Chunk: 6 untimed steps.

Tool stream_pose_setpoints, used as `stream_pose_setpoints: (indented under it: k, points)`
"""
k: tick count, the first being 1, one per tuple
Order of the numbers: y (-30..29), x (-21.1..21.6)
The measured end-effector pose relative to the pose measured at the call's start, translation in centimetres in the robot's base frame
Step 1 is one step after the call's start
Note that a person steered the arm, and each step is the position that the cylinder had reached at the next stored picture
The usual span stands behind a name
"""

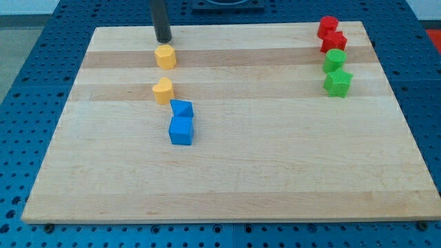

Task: Slide the yellow hexagon closer to the green star

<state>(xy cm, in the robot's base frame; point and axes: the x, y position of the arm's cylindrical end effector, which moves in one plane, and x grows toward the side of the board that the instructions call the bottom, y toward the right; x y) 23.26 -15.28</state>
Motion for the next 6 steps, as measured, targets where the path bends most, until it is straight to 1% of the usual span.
stream_pose_setpoints:
  k: [2, 3, 4, 6]
  points:
    - [-0.2, 4.1]
    - [0.6, 5.2]
    - [2.6, 6.9]
    - [7.7, 12.2]
